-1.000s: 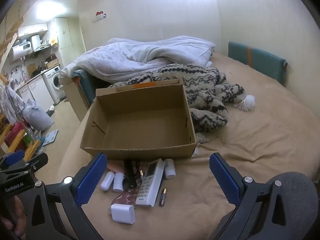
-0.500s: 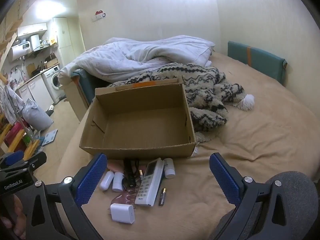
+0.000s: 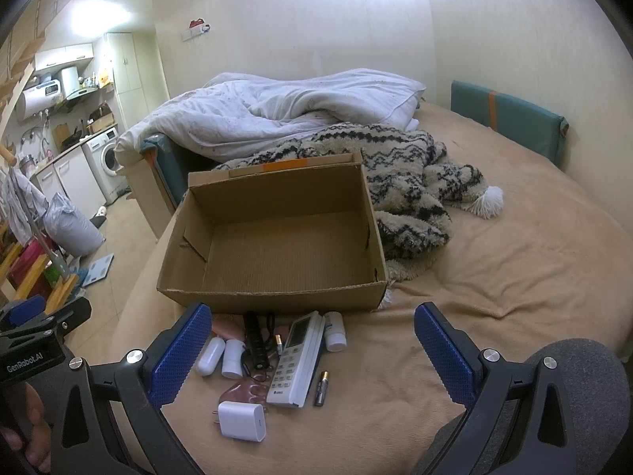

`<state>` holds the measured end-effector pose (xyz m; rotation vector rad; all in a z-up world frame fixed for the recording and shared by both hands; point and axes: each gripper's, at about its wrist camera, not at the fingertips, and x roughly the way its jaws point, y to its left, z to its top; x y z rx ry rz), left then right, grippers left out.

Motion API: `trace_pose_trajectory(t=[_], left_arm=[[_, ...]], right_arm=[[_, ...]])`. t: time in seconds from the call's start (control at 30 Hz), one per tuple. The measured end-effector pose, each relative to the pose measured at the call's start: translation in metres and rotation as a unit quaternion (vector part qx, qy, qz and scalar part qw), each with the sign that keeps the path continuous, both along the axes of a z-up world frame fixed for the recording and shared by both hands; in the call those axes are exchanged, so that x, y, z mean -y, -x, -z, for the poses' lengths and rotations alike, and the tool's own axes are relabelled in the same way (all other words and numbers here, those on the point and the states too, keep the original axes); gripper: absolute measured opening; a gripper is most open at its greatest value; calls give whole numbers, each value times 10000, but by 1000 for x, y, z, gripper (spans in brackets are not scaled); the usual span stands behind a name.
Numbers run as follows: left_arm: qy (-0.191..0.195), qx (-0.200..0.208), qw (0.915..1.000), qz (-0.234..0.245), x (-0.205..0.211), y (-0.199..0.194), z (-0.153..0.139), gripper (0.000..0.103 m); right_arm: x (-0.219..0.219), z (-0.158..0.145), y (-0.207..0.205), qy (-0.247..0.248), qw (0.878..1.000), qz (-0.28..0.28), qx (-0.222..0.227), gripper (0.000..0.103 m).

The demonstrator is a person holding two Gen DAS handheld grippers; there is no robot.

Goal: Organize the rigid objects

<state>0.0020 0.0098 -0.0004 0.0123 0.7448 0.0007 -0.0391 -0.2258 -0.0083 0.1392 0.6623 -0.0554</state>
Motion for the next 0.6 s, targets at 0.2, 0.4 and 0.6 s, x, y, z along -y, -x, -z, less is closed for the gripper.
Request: trace_pose_trajectory(t=[0.2,0.4,0.6], left_arm=[[-4,1,10000,0,1,0,0,103],[-26,34,10000,6,1,0,-2,103],[-23,24,10000,-1,1,0,-2,103]], right_arm=[[0,0,0,2,10000,1,-5,103],[0,0,0,1,10000,1,-2,103],[0,0,0,2,10000,1,-5,103]])
